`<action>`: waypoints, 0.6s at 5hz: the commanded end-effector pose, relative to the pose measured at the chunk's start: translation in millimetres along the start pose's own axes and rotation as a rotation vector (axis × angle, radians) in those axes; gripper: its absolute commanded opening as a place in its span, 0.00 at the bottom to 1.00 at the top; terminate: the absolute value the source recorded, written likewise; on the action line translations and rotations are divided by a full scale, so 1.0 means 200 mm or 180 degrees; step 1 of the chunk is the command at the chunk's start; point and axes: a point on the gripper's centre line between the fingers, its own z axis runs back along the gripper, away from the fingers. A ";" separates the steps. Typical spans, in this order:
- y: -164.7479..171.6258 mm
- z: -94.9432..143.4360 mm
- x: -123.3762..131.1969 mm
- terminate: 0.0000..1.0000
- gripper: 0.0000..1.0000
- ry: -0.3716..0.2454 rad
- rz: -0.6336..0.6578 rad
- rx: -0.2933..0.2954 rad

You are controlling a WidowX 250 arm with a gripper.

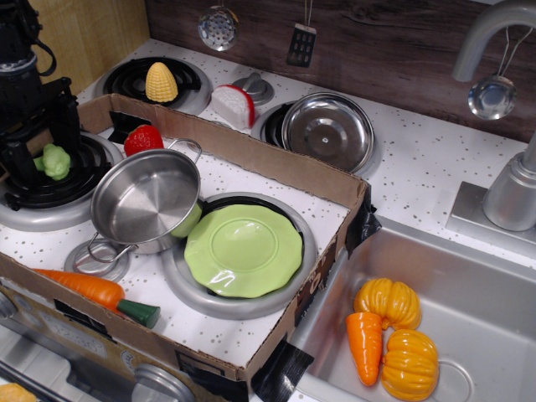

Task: Put broccoli in pot

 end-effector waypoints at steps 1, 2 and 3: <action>0.02 0.09 0.00 0.00 0.00 -0.0180 -0.0125 -0.0248; 0.02 0.15 -0.03 0.00 0.00 -0.0231 -0.0316 -0.0297; 0.02 0.20 -0.03 0.00 0.00 -0.0251 -0.0465 -0.0384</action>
